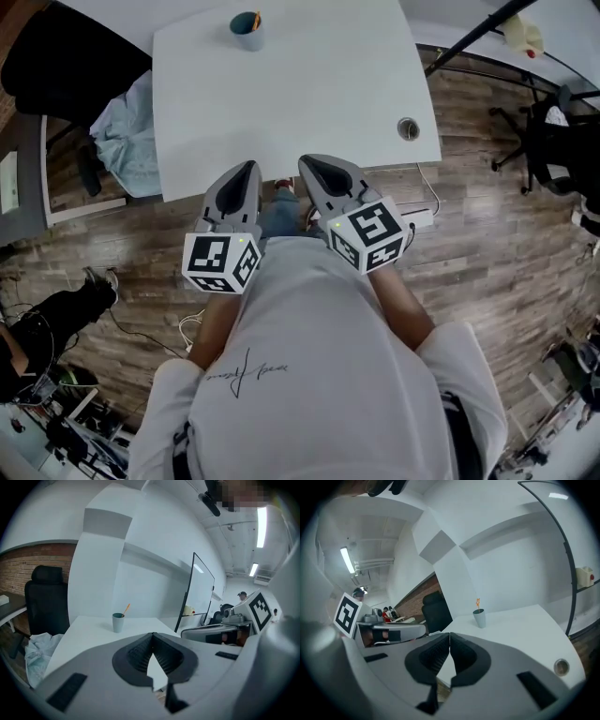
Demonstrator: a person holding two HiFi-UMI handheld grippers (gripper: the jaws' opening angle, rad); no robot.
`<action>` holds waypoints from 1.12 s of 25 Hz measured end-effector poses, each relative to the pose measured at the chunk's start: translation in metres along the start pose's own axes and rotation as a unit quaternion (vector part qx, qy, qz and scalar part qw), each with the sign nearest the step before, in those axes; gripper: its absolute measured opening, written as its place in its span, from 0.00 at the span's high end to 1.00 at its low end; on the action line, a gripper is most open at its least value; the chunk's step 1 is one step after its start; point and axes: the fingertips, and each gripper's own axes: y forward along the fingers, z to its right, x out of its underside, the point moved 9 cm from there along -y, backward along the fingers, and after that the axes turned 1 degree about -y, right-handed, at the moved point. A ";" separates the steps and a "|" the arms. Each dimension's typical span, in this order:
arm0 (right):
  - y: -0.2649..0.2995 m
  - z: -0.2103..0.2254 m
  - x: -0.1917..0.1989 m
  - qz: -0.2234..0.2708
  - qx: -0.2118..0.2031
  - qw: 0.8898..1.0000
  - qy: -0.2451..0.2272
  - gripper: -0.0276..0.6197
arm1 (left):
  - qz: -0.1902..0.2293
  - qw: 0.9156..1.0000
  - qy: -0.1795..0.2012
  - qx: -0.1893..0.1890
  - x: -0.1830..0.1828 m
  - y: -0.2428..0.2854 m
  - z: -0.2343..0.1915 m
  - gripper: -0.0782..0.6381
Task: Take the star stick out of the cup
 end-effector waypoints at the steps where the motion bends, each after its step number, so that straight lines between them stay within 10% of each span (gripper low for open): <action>1: 0.007 0.001 -0.003 -0.002 0.001 1.000 -0.001 0.94 | 0.000 1.000 -0.002 0.002 -0.002 0.005 -0.006 0.89; 28: 0.146 0.030 -0.062 -0.006 0.048 0.998 -0.029 0.94 | 0.039 0.997 -0.031 0.054 -0.056 0.088 -0.123 0.88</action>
